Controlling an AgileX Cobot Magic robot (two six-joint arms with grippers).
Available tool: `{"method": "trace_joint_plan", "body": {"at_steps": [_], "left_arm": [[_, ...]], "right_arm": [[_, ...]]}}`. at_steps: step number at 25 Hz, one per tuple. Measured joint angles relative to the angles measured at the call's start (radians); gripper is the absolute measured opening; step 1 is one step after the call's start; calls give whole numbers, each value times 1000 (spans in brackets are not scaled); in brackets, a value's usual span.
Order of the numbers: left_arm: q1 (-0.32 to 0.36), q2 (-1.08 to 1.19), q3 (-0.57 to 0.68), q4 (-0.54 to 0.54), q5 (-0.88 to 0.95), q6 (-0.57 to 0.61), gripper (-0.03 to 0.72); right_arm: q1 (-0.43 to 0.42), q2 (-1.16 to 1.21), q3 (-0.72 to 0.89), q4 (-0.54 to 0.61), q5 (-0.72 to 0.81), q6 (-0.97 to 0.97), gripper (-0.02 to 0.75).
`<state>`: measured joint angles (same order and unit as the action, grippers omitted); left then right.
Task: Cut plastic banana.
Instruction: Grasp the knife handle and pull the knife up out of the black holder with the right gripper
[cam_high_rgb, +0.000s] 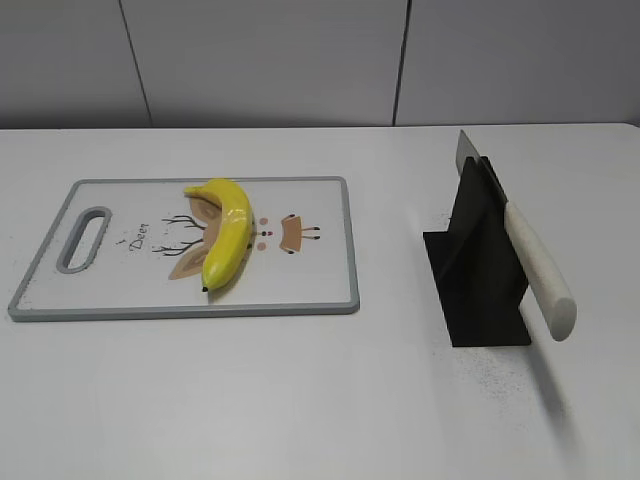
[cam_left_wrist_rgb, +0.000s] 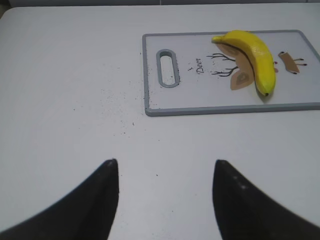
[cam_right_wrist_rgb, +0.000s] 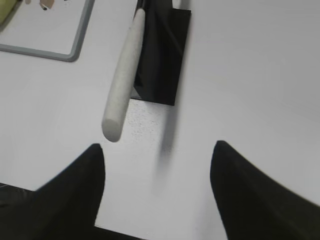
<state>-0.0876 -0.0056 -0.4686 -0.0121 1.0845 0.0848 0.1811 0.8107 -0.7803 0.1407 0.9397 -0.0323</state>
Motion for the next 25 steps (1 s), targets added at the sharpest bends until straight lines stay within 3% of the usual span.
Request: {"method": "trace_joint_plan", "body": {"at_steps": [13, 18, 22, 25], "left_arm": [[0, 0, 0, 2, 0, -5, 585], [0, 0, 0, 4, 0, -5, 585], [0, 0, 0, 4, 0, -5, 585], [0, 0, 0, 4, 0, -5, 585]], "right_arm": [[1, 376, -217, 80, 29, 1, 499], [2, 480, -297, 118, 41, 1, 460], [72, 549, -342, 101, 43, 24, 444], [165, 606, -372, -23, 45, 153, 442]]}}
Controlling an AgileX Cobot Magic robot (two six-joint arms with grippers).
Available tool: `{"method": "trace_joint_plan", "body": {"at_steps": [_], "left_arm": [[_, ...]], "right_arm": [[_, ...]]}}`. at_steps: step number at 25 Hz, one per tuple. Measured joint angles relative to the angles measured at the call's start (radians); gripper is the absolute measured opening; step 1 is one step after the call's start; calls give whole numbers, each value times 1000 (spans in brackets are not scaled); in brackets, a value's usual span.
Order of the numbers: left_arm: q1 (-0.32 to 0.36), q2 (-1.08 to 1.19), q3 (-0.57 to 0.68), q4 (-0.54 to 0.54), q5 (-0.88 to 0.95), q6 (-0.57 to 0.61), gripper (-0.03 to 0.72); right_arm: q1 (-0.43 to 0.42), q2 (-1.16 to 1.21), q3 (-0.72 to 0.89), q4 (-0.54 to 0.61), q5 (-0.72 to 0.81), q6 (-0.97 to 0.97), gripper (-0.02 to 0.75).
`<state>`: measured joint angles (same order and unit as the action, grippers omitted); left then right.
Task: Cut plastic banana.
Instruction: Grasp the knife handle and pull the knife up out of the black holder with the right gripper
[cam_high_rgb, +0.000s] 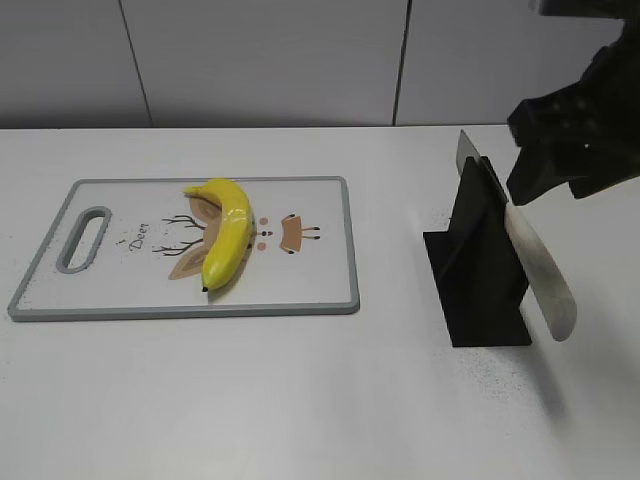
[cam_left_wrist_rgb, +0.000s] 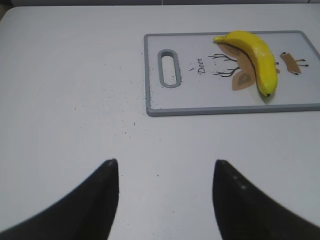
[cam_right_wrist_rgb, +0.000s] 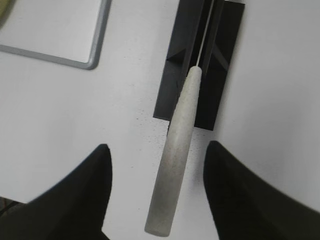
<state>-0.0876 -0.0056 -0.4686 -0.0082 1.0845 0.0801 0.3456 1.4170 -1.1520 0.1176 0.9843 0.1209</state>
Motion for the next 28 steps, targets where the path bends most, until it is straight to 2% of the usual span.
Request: {"method": "trace_joint_plan", "body": {"at_steps": [3, 11, 16, 26, 28], "left_arm": [[0, 0, 0, 0, 0, 0, 585], [0, 0, 0, 1, 0, 0, 585], [0, 0, 0, 1, 0, 0, 585], [0, 0, 0, 1, -1, 0, 585], [0, 0, 0, 1, -1, 0, 585]], "right_arm": [[50, 52, -10, -92, 1, 113, 442], [55, 178, -12, -139, 45, 203, 442], [55, 239, -12, -129, 53, 209, 431], [55, 304, -12, -93, 106, 211, 290], [55, 304, -12, -92, 113, 211, 211]]}}
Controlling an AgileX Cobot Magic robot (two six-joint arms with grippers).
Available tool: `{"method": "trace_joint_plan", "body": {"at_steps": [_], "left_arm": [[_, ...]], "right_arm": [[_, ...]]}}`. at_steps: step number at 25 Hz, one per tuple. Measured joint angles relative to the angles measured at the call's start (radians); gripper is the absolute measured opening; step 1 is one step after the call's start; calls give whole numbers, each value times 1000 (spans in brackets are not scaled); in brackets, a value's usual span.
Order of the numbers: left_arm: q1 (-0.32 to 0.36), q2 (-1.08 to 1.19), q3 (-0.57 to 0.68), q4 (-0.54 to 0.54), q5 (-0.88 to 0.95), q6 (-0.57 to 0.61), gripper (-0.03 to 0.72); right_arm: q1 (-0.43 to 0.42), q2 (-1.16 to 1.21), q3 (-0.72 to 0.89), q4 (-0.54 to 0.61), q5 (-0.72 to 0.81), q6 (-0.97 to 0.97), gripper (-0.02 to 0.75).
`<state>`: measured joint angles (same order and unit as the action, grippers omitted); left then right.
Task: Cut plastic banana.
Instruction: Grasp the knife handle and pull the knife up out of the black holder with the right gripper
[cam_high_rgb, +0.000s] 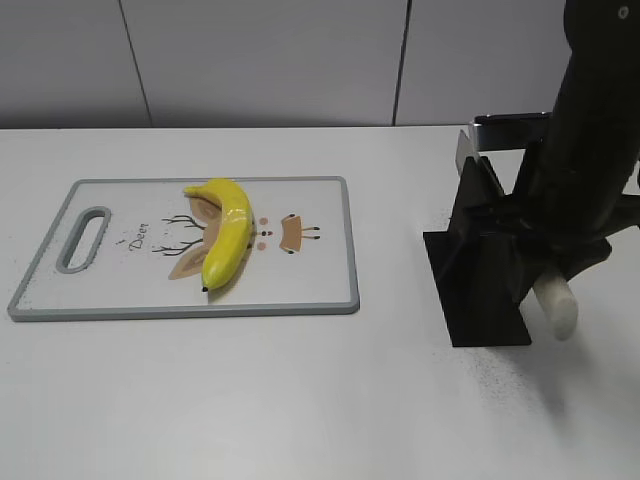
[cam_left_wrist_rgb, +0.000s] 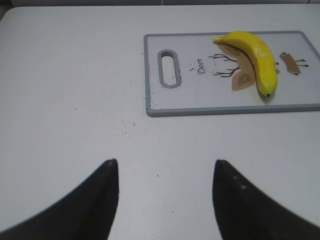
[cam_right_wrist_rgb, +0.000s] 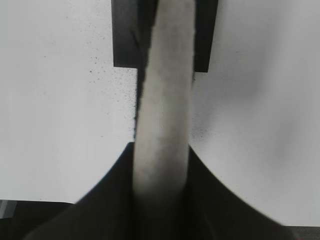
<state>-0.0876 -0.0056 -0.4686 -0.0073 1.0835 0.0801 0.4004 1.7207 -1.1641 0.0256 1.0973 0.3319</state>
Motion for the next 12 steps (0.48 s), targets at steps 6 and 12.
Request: {"method": "trace_joint_plan", "body": {"at_steps": [6, 12], "left_arm": [[0, 0, 0, 0, 0, 0, 585], [0, 0, 0, 0, 0, 0, 585]], "right_arm": [[0, 0, 0, 6, 11, 9, 160], [0, -31, 0, 13, 30, 11, 160]]}}
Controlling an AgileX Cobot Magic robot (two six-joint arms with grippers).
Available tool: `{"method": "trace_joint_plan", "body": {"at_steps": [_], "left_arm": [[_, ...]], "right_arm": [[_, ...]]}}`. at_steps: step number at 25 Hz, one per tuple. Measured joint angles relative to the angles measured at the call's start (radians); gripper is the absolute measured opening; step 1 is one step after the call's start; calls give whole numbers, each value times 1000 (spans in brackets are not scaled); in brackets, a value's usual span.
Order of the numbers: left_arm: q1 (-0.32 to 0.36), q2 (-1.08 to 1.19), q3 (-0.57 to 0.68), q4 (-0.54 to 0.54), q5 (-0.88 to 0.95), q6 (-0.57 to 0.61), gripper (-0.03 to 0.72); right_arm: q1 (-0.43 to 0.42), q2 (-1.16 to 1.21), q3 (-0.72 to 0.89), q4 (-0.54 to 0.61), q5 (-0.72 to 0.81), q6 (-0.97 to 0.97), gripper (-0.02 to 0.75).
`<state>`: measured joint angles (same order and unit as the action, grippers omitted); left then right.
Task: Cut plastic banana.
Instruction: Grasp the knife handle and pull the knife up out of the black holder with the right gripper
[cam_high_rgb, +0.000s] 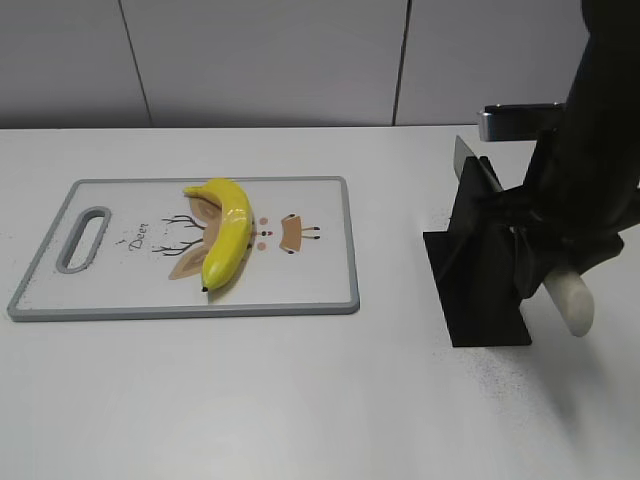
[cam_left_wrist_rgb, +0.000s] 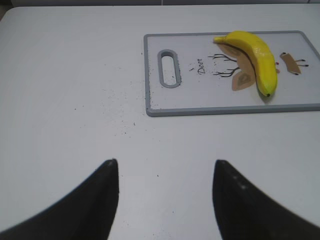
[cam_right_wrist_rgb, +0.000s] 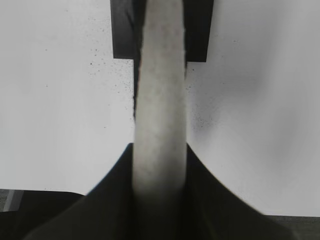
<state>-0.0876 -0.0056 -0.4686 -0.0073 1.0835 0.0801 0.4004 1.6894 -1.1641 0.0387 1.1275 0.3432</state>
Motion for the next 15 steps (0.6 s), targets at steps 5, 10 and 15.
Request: {"method": "trace_joint_plan", "body": {"at_steps": [5, 10, 15], "left_arm": [[0, 0, 0, 0, 0, 0, 585], [0, 0, 0, 0, 0, 0, 585], [0, 0, 0, 1, 0, 0, 584]], "right_arm": [[0, -78, 0, 2, 8, -1, 160], [0, -150, 0, 2, 12, 1, 160], [0, -194, -35, 2, 49, 1, 160]]}}
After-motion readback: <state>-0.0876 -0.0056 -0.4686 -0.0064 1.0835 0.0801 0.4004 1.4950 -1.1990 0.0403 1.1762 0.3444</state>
